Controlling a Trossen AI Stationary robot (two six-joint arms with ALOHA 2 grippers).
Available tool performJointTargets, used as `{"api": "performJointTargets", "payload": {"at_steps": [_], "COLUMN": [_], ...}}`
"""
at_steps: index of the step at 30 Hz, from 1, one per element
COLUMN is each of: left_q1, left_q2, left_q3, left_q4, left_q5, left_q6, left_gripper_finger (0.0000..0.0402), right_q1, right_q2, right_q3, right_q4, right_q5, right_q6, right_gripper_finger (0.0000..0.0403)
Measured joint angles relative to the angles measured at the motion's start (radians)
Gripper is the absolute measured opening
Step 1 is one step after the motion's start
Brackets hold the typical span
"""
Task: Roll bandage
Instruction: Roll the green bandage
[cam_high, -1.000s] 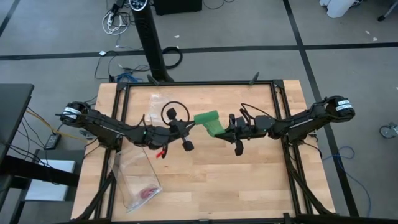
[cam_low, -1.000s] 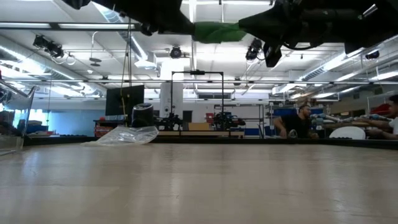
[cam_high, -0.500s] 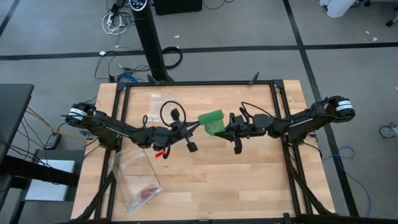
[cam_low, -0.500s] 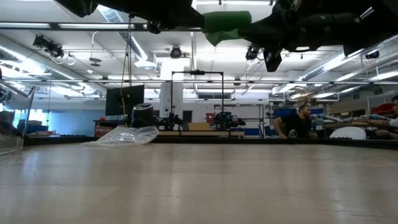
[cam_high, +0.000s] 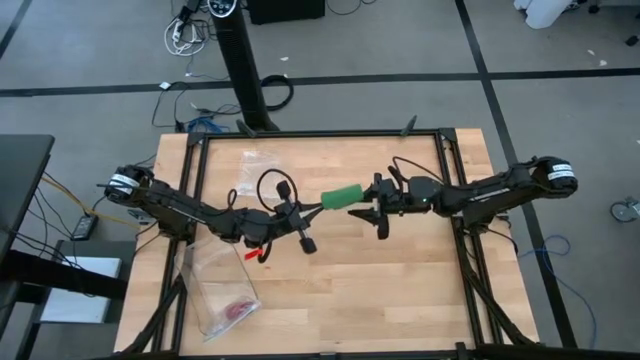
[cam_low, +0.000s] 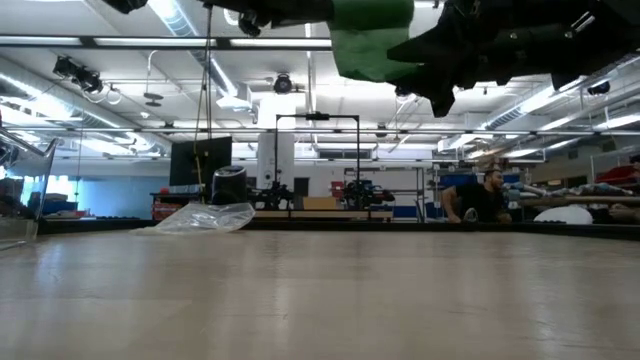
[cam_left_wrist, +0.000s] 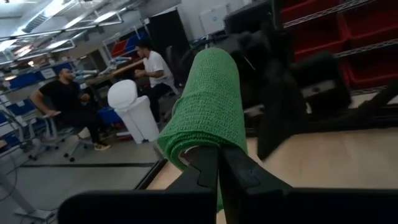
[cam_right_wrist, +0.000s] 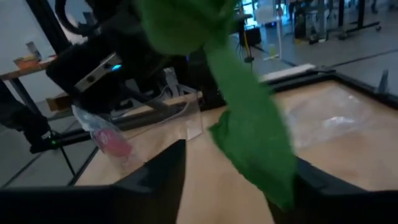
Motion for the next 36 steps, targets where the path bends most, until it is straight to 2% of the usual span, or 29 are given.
{"api": "performJointTargets", "payload": {"at_steps": [6, 12, 16, 23, 24, 30, 36], "left_q1": [-0.002, 0.002, 0.021, 0.048, 0.052, 0.066, 0.066], "left_q2": [-0.001, -0.001, -0.001, -0.001, -0.001, 0.006, 0.011], "left_q3": [0.049, 0.084, 0.088, 0.087, 0.087, 0.086, 0.080], "left_q4": [-0.090, -0.088, -0.110, -0.126, -0.127, -0.148, -0.183], "left_q5": [0.055, 0.099, 0.102, 0.047, 0.045, 0.036, 0.037], "left_q6": [-0.008, -0.002, -0.003, -0.003, -0.003, -0.007, -0.036], "left_gripper_finger": [0.0003, 0.0003, 0.0003, 0.0003, 0.0003, 0.0003, 0.0003], "right_q1": [-0.024, -0.033, -0.018, 0.024, 0.029, 0.034, 0.022], "right_q2": [-0.093, -0.091, -0.073, -0.073, -0.073, -0.073, -0.074], "right_q3": [0.000, 0.002, 0.016, 0.019, 0.019, 0.019, 0.019], "right_q4": [-0.034, -0.026, -0.026, -0.018, -0.018, 0.020, 0.103], "right_q5": [-0.060, -0.144, -0.175, -0.194, -0.195, -0.215, -0.215], "right_q6": [-0.016, -0.017, -0.013, -0.018, -0.019, -0.004, -0.004], "right_gripper_finger": [0.0255, 0.0254, 0.0204, 0.0021, 0.0012, 0.0026, 0.0004]}}
